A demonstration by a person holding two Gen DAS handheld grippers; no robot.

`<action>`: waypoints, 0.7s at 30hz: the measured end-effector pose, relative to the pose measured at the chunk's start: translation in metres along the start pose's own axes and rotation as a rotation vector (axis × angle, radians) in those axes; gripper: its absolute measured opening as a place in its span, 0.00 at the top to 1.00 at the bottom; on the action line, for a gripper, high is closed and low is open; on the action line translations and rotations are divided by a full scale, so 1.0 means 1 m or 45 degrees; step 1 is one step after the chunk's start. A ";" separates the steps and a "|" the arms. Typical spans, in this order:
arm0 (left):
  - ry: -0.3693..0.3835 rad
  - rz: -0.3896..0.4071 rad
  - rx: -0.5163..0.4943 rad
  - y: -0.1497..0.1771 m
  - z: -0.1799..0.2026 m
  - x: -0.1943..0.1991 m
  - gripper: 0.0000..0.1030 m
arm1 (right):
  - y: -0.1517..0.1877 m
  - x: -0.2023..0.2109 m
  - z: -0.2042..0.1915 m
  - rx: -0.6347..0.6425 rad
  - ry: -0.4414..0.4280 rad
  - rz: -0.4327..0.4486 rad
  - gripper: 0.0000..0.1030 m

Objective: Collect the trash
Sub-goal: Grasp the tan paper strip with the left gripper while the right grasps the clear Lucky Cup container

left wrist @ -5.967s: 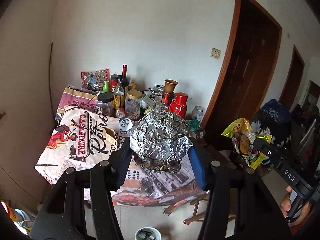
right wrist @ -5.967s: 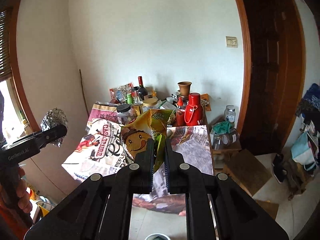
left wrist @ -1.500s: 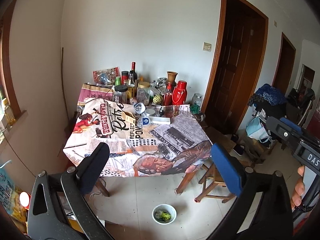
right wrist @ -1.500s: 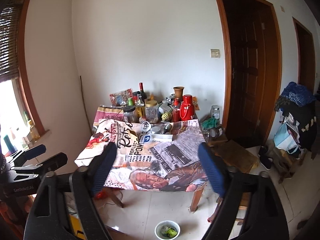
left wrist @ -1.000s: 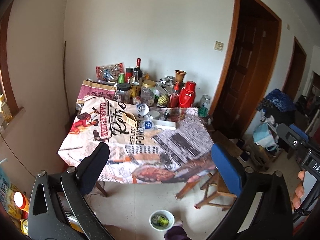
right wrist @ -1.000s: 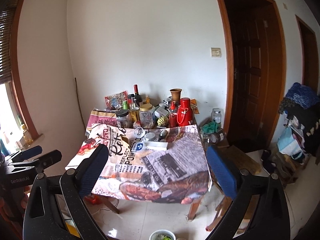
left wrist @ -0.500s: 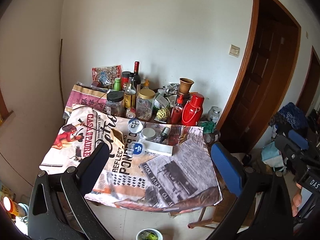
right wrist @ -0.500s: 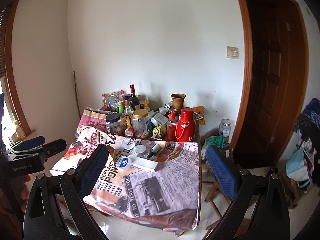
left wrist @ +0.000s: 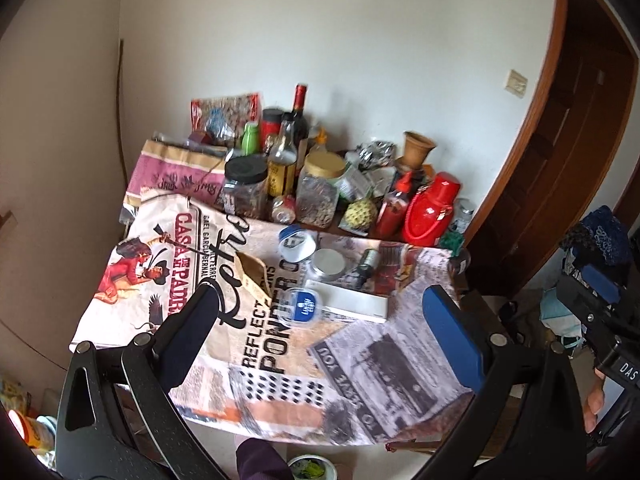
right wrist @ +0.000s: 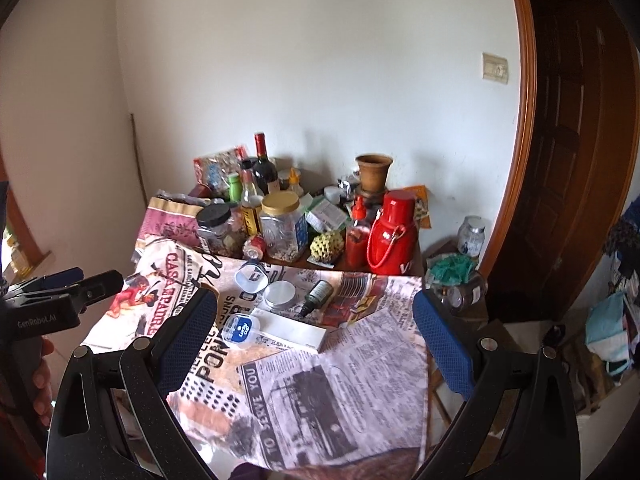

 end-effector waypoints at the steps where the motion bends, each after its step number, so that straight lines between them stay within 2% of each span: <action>1: 0.011 -0.029 0.001 -0.001 -0.009 -0.011 0.01 | 0.001 -0.009 -0.003 -0.010 0.014 -0.014 0.05; 5: 0.008 -0.120 -0.026 0.000 -0.044 -0.057 0.01 | 0.010 -0.049 -0.014 -0.056 0.062 -0.088 0.05; 9: 0.007 -0.287 -0.066 0.021 -0.071 -0.122 0.01 | 0.029 -0.092 -0.018 -0.105 0.092 -0.206 0.05; 16: 0.029 -0.495 -0.018 0.065 -0.087 -0.213 0.01 | 0.066 -0.147 -0.016 -0.140 0.129 -0.384 0.05; 21: 0.051 -0.566 0.027 0.083 -0.079 -0.265 0.15 | 0.093 -0.180 -0.011 -0.148 0.141 -0.496 0.05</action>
Point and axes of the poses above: each gripper's, at about its wrist camera, not at the fingertips, and x roughly against the way its jaws point, z to its right, y to its underside, the point moved 9 cm from there along -x, roughly the way its jaws point, and after that the axes turned 10 degrees about -x, right-handed, at the moved point
